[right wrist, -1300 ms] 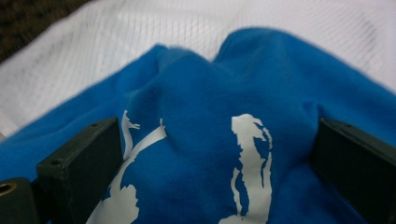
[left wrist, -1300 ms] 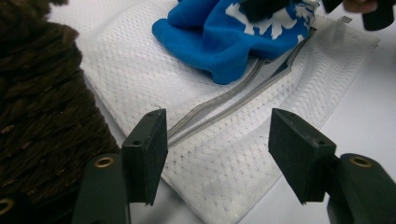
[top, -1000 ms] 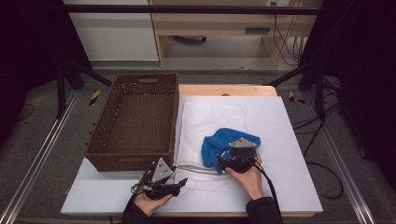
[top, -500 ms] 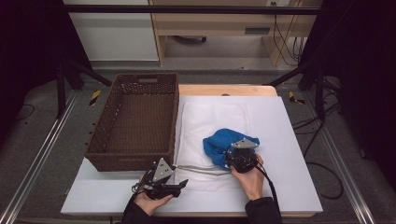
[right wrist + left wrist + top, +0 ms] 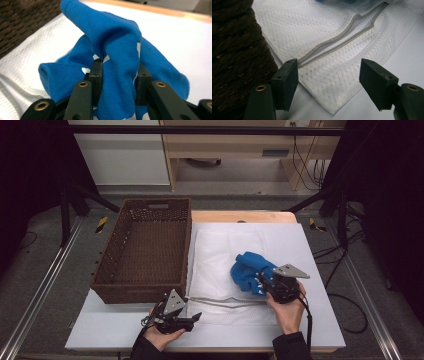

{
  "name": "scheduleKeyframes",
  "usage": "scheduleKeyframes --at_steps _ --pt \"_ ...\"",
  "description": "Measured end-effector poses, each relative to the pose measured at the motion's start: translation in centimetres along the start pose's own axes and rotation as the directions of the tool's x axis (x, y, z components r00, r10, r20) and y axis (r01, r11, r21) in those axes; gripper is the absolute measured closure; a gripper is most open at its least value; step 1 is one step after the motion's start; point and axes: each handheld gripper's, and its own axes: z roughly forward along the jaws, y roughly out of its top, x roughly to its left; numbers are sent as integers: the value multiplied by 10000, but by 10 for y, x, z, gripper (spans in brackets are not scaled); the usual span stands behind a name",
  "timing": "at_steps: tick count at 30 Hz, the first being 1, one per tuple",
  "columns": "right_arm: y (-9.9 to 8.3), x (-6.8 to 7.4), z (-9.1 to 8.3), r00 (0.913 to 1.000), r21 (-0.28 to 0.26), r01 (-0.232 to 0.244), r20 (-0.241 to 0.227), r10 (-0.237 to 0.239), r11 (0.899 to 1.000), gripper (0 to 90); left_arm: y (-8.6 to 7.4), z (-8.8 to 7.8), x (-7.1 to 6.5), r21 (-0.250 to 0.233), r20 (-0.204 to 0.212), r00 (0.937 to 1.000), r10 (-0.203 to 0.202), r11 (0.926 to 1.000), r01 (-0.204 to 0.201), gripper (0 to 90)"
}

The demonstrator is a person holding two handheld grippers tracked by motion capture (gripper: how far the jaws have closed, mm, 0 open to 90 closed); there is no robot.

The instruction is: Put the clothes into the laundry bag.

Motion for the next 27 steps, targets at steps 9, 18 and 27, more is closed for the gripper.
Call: scheduleKeyframes --at_steps 9,18,27 --pt "-5 -37 -21 9929 -202 -354 1126 375 9992 668 1 -4 0 -159 -32 10000 -69 9998 69 315" --pt "-35 -63 -5 9856 705 -811 1540 695 9942 645 2 -3 -2 -147 -38 10000 2 9999 -3 324" --pt "-51 -55 10 9913 1186 -208 1316 51 9927 475 4 -3 -6 -251 101 9999 37 9997 -34 379"
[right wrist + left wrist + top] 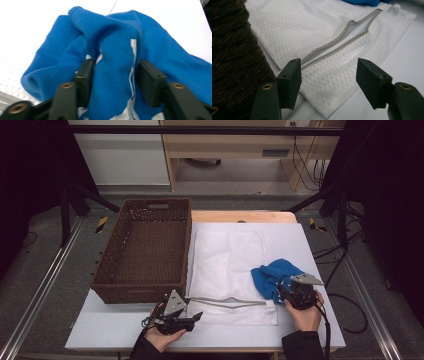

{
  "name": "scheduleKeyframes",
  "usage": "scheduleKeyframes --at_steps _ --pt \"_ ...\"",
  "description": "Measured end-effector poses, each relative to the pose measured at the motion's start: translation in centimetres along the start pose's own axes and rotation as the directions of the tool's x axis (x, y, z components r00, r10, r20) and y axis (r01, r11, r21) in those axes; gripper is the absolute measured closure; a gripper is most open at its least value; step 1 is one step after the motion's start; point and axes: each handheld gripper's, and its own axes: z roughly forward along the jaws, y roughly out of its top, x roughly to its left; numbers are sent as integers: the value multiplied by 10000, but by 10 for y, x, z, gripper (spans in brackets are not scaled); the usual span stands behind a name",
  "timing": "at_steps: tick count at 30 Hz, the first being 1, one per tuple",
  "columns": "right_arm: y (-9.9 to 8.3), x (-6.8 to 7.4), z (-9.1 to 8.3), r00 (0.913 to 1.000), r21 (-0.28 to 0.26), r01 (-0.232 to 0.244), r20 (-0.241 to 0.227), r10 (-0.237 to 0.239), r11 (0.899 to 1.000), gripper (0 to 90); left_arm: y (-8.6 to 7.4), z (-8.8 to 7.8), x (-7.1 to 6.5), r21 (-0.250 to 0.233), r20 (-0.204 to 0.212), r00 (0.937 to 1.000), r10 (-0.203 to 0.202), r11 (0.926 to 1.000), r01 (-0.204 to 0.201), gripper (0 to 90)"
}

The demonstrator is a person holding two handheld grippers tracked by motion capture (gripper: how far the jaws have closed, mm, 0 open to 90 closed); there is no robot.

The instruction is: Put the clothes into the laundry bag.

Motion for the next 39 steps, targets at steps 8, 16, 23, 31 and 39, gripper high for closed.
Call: scheduleKeyframes --at_steps 8,16,23,31,39 --pt "13 -3 -28 9997 -1178 -239 57 248 9928 294 5 7 -5 15 24 9999 -123 9999 123 500" --pt "31 23 -54 9901 -2105 -79 -1387 -219 9776 344 8 23 -12 343 74 10000 17 9994 -20 695" --pt "31 62 -36 9610 -1580 460 -2627 -869 9864 392 7 34 -17 580 89 9996 268 9979 -273 827" --pt "20 90 -12 9389 -902 976 -3219 -1217 9911 420 2 39 -18 762 223 9991 361 9964 -377 898" --pt "12 94 0 9295 -573 988 -3511 -1127 9935 456 -2 42 -19 742 294 9990 351 9965 -372 897"
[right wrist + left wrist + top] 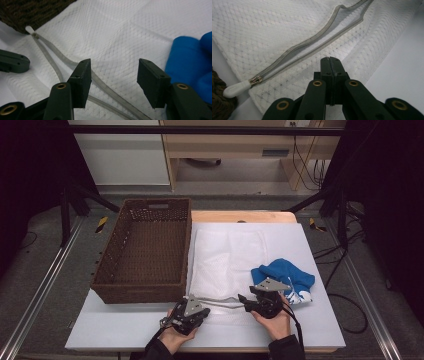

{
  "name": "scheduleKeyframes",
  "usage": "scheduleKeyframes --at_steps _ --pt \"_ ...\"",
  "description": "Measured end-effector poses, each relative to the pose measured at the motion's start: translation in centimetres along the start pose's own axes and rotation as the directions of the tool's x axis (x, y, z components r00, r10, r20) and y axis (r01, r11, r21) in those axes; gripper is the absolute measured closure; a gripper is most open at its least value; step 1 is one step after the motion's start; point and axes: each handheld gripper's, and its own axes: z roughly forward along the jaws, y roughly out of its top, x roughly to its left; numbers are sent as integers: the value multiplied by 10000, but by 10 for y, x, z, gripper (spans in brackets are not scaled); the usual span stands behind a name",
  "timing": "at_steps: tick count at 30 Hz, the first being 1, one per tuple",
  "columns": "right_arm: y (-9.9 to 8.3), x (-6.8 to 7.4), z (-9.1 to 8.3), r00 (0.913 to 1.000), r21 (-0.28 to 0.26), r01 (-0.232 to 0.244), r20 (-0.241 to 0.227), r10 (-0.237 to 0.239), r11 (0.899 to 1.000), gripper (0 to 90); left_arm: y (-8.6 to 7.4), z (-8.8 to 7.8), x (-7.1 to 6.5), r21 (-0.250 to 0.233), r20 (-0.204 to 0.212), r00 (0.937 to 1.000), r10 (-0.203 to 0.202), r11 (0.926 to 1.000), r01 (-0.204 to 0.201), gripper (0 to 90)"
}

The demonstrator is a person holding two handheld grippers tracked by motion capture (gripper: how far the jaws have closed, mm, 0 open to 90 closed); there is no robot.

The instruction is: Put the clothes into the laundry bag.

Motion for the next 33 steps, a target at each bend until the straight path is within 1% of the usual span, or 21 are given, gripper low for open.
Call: scheduleKeyframes --at_steps 1,2,4,7,8,10,12,15,17,19,22,25,27,28,30,32,33 --pt "-1 1 2 10000 127 -81 -4 81 9999 458 0 0 0 23 -14 10000 49 10000 -49 895" --pt "-3 1 5 10000 267 -10 34 10 9996 462 0 0 -1 51 -36 10000 73 10000 -73 894" --pt "-5 1 8 10000 384 14 22 -15 9993 471 0 0 -1 47 -18 10000 78 10000 -78 894" --pt "-6 4 12 9999 485 66 -92 -61 9988 484 0 0 -1 41 -39 10000 84 10000 -84 893" --pt "-7 5 13 9997 504 179 -147 -171 9986 488 0 0 -1 38 -42 10000 78 10000 -78 893" --pt "-8 6 15 9998 614 139 -172 -129 9980 492 0 0 -1 37 -19 10000 61 10000 -61 893" --pt "-9 8 18 9996 678 218 -215 -204 9975 498 0 0 0 30 2 10000 0 10000 0 894" --pt "-9 11 20 9995 759 245 -229 -228 9968 506 0 0 -1 43 -28 10000 39 10000 -39 894" --pt "-9 13 21 9993 780 359 -149 -349 9963 519 0 0 -1 50 -73 10000 50 10000 -49 894" --pt "-8 14 22 9990 800 453 -104 -446 9958 552 0 0 -1 53 -72 10000 48 10000 -48 895" --pt "-8 14 22 9984 768 543 128 -554 9956 656 0 0 0 61 -20 10000 -27 10000 27 895" --pt "-8 12 22 9977 826 539 357 -570 9951 751 1 0 0 81 0 10000 -34 10000 34 895" --pt "-6 10 22 9975 911 498 452 -541 9946 832 1 0 1 93 24 10000 -37 9999 37 895" --pt "-6 9 21 9977 963 457 458 -503 9943 859 1 0 1 91 37 10000 -65 9999 65 894" --pt "-4 6 21 9986 1055 363 351 -402 9938 883 1 0 1 100 56 10000 -68 9999 68 895" --pt "-2 4 20 9987 996 380 295 -411 9943 887 1 0 1 113 59 9999 -81 9999 81 895" --pt "-1 5 18 9990 946 278 314 -309 9951 887 1 0 1 115 61 9999 -88 9999 87 895"
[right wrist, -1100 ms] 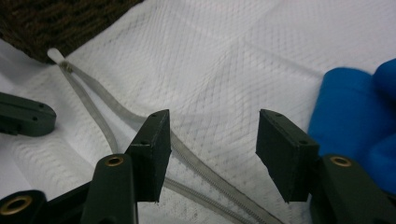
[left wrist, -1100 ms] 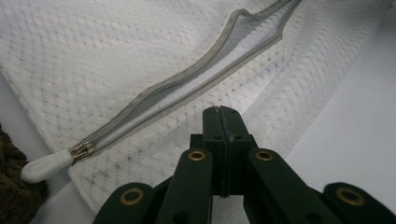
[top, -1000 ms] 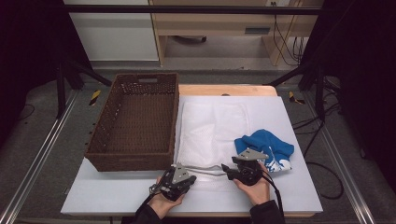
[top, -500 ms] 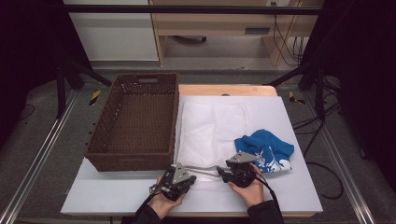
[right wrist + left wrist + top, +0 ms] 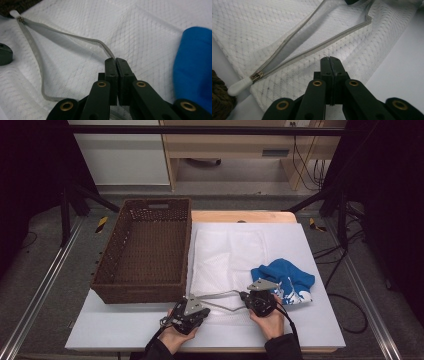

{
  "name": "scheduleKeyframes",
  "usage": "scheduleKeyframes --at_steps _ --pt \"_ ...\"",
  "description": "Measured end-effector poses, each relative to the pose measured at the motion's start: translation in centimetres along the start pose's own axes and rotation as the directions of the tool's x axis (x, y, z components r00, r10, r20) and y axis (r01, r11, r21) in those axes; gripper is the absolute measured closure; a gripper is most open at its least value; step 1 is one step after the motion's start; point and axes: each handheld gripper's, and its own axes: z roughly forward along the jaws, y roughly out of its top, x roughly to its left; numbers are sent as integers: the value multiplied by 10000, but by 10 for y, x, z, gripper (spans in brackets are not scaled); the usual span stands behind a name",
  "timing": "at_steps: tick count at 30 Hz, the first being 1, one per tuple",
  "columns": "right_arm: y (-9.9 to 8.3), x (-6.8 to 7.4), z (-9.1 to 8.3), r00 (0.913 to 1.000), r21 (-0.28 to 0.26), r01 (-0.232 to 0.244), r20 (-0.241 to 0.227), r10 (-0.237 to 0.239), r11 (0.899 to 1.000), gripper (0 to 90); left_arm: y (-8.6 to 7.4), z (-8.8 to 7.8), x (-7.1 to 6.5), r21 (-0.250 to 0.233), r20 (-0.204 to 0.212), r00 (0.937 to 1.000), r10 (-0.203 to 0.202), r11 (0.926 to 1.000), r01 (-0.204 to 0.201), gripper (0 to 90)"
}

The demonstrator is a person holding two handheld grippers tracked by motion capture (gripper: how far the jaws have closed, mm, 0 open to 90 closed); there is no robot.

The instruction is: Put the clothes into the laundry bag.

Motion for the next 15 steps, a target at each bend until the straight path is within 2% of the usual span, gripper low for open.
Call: scheduleKeyframes --at_steps 5,10,15 --pt "8 -2 -13 9999 -877 105 103 -97 9961 888 1 0 0 56 21 10000 -47 10000 47 894" --pt "18 -6 -21 9999 -1666 -146 45 156 9859 888 2 0 1 94 95 9999 -133 9999 132 894" --pt "21 -6 -23 9999 -1794 -146 10 150 9837 890 4 -3 1 94 88 9999 -54 9999 53 854"
